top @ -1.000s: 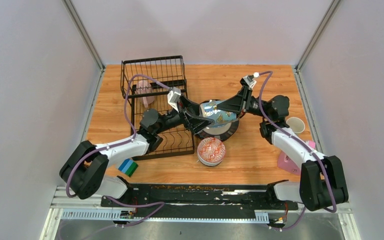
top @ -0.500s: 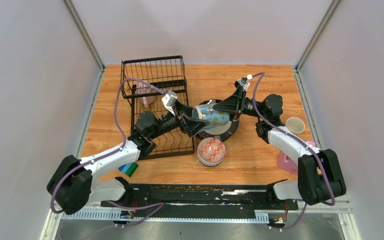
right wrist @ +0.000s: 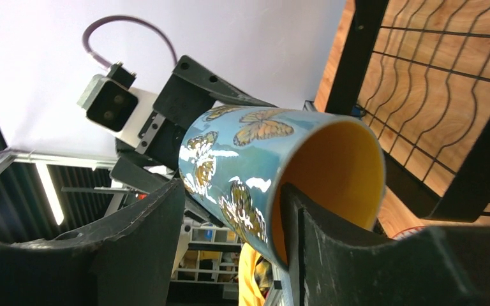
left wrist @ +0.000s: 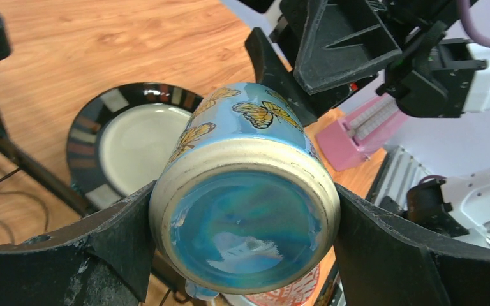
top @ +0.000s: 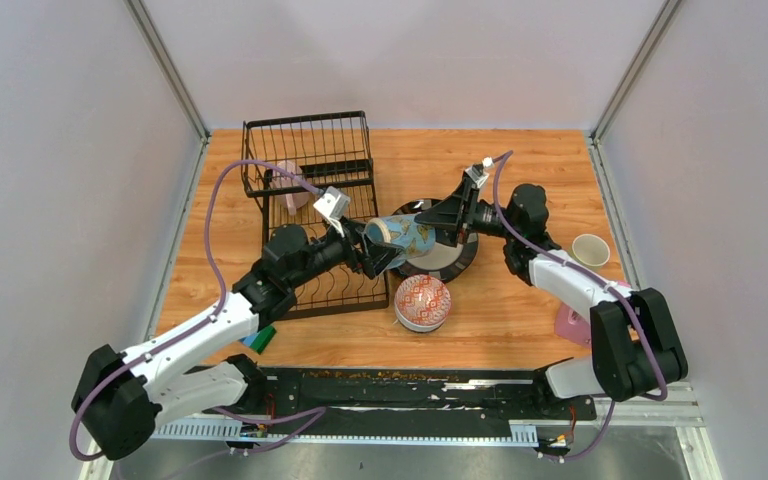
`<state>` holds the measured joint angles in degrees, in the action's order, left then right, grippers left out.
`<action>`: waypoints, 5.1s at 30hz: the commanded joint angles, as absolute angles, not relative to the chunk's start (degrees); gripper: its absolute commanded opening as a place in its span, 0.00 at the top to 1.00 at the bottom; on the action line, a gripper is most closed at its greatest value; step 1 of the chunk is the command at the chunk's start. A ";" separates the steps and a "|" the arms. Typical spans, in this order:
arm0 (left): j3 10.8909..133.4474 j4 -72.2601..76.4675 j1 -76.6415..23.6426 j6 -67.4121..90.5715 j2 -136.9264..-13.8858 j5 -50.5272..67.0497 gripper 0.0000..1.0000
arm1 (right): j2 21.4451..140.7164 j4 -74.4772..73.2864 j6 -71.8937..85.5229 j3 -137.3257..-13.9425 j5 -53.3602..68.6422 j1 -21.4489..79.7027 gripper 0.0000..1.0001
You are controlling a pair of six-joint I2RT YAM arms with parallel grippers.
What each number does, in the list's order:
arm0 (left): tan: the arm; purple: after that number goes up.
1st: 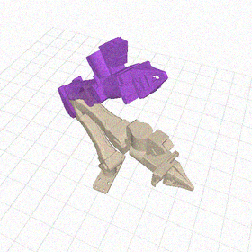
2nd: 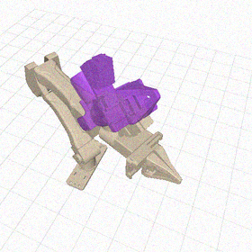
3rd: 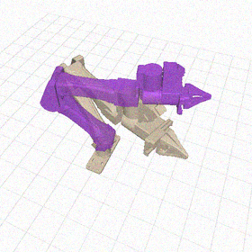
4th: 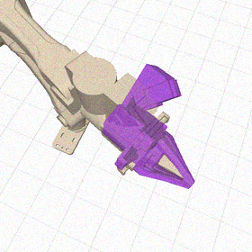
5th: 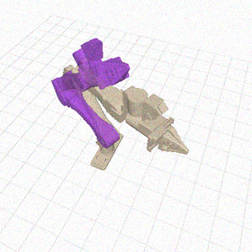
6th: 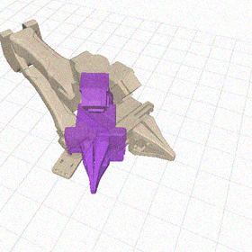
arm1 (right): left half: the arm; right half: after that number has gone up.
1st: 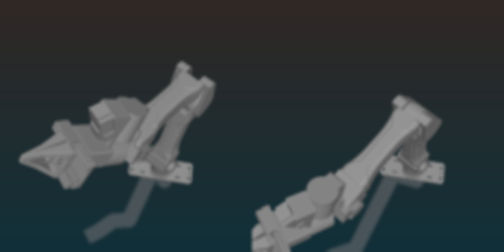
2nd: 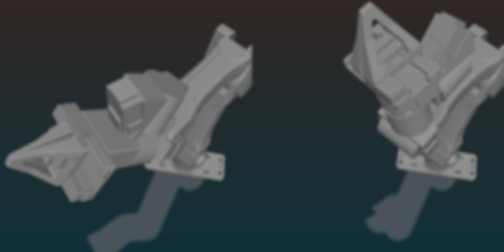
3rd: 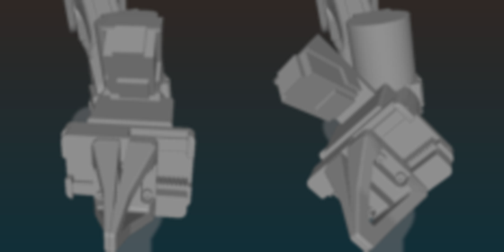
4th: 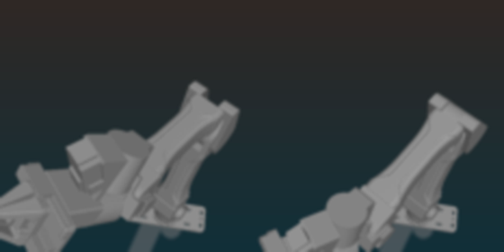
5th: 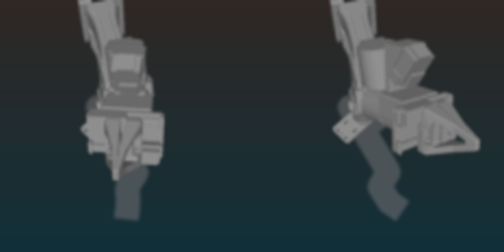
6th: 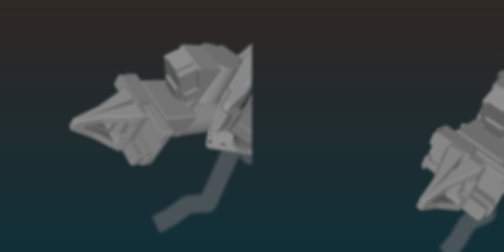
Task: Load the mixed dishes into the dish rack
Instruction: Turn the cup upside down in the dish rack.
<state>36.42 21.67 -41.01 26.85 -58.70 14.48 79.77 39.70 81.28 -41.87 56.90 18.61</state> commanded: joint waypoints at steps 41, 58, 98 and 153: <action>66.90 -30.54 -35.15 14.16 -76.11 -5.20 0.96 | 77.32 9.68 55.16 -54.10 46.22 25.66 0.43; 68.12 -33.10 -34.44 11.64 -82.54 -6.33 0.08 | 80.26 7.56 52.39 -53.11 42.41 28.37 0.44; 52.86 -30.64 -34.45 22.36 -50.81 -22.51 0.00 | 87.82 -1.21 37.41 -59.02 22.54 43.84 0.63; 24.99 -26.29 -30.85 44.22 -43.69 -31.74 0.00 | 126.32 48.66 27.57 -71.14 -26.10 50.12 0.65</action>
